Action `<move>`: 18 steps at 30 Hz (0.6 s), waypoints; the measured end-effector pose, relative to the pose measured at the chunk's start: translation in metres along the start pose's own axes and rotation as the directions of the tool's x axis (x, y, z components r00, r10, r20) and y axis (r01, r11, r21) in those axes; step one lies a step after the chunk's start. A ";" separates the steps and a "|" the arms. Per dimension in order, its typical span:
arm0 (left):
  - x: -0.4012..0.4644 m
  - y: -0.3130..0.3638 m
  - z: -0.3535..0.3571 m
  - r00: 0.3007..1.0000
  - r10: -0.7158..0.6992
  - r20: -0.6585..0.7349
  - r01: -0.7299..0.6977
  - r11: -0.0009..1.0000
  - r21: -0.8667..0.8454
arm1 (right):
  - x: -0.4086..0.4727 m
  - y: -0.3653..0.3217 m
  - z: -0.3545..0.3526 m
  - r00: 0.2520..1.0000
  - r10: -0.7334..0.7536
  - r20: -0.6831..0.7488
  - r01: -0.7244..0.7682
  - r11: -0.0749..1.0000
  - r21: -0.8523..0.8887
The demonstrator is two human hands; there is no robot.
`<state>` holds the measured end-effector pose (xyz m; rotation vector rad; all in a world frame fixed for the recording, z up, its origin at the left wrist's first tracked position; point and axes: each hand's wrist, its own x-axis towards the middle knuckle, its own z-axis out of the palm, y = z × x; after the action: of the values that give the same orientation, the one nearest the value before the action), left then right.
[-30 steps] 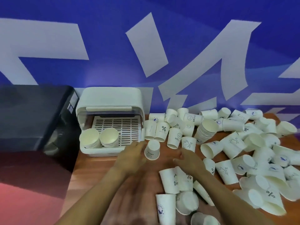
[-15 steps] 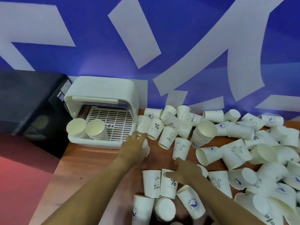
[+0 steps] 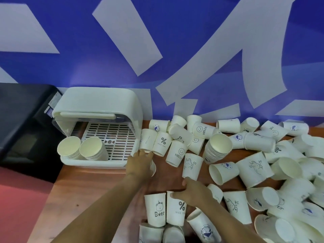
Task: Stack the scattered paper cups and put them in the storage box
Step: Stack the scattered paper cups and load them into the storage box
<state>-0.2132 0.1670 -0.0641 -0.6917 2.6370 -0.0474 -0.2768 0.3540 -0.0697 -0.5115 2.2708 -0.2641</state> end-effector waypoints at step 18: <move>-0.081 -0.035 -0.027 0.989 -0.131 -0.069 0.026 0.607 -0.794 | -0.037 -0.011 -0.050 0.964 -0.131 -0.232 0.192 0.946 0.262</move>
<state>-0.1434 0.1728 -0.0032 -1.0982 2.6584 1.1749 -0.2876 0.3618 -0.0074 -0.5404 2.3436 -0.7473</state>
